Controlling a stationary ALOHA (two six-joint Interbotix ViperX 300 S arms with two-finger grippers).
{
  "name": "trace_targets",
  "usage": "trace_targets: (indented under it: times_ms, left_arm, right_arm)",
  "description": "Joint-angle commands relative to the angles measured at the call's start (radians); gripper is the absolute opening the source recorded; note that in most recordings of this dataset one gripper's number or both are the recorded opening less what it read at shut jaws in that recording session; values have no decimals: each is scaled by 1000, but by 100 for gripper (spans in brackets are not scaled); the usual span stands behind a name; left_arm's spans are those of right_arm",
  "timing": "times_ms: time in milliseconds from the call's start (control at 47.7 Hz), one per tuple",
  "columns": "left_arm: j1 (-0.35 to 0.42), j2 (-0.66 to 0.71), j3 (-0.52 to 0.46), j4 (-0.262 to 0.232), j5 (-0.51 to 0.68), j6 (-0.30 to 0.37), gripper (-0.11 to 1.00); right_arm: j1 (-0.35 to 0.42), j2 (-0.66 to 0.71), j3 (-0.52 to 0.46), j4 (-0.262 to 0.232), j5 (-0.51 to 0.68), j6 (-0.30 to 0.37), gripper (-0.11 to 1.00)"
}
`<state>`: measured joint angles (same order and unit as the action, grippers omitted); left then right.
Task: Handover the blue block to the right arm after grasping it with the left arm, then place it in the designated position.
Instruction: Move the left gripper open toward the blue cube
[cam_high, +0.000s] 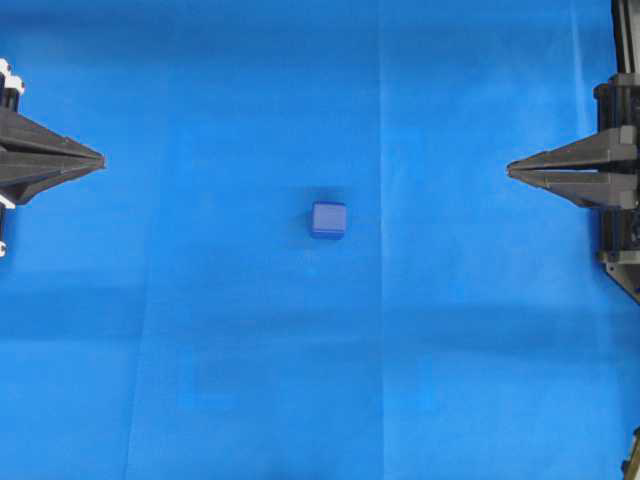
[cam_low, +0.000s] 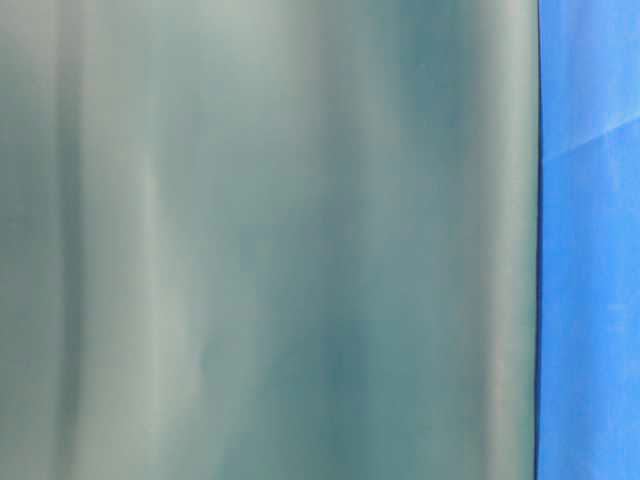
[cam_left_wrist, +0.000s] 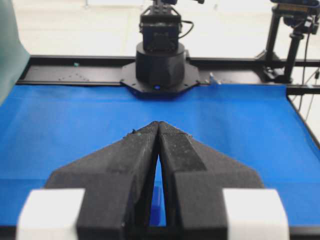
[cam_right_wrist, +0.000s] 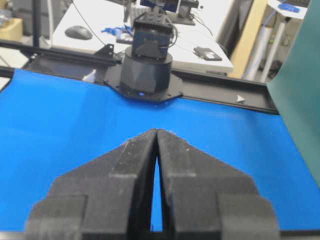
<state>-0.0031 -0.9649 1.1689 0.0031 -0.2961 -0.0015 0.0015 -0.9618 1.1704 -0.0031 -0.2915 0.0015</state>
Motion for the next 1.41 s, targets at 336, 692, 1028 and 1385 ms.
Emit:
trace_targets:
  times_ms: [336, 692, 1028, 1385]
  left_arm:
    - [6, 3, -14, 2, 15, 17, 0]
    - [8, 21, -15, 2, 9, 11, 1]
    - [6, 20, -14, 2, -20, 2, 65]
    - [8, 60, -34, 2, -49, -5, 92]
  right_arm:
    - [-2, 14, -46, -3, 49, -5, -5]
    - [-15, 15, -46, -3, 64, 3, -5]
    - [-15, 15, -58, 5, 97, 14, 65]
    - [-28, 15, -60, 6, 91, 15, 96]
